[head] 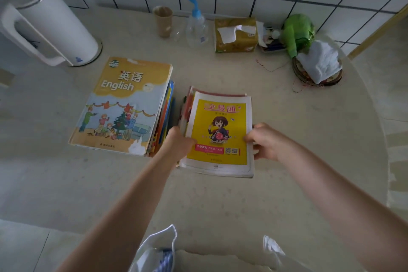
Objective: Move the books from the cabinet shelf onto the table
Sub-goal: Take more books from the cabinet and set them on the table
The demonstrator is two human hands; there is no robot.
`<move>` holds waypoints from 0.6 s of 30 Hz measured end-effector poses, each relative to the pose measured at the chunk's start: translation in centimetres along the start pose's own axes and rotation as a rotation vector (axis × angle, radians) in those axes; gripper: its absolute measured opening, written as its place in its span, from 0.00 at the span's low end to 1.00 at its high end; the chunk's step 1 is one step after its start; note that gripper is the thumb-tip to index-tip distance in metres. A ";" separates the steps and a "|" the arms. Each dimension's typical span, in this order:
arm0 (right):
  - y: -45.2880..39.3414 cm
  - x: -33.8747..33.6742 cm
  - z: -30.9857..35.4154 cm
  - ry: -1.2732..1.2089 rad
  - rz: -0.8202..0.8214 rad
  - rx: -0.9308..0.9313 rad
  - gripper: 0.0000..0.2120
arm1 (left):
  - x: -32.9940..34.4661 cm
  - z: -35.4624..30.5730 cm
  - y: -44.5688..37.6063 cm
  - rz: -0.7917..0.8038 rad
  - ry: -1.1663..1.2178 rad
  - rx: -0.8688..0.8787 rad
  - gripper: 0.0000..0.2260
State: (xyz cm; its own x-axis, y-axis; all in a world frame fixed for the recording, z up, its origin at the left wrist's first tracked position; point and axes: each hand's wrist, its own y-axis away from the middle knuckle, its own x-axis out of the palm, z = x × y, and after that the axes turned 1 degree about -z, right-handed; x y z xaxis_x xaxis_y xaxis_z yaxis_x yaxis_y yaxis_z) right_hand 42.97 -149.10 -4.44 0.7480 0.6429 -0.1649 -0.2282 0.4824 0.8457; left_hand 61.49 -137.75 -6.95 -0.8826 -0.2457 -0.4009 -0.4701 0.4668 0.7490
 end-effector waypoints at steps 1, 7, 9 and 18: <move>0.0 0.1 -0.2 0.022 -0.013 0.007 0.14 | 0.3 0.1 0.0 -0.006 -0.011 -0.004 0.23; -1.2 0.8 0.3 -0.017 -0.030 -0.052 0.17 | 0.0 0.6 -1.0 -0.079 -0.019 0.020 0.19; -1.6 1.4 0.2 -0.021 -0.006 -0.046 0.18 | -0.3 1.1 -1.2 -0.130 -0.053 0.027 0.18; -2.0 4.1 -1.7 -0.006 -0.121 -0.141 0.18 | 1.0 2.5 -0.8 -0.176 -0.141 0.080 0.23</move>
State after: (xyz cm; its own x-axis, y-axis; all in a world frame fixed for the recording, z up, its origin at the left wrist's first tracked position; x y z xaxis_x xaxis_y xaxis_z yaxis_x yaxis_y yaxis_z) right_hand 45.44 -146.45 -7.67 0.7791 0.5717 -0.2572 -0.2212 0.6345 0.7406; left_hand 61.04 -136.27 -9.24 -0.7753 -0.2103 -0.5956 -0.6098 0.4949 0.6191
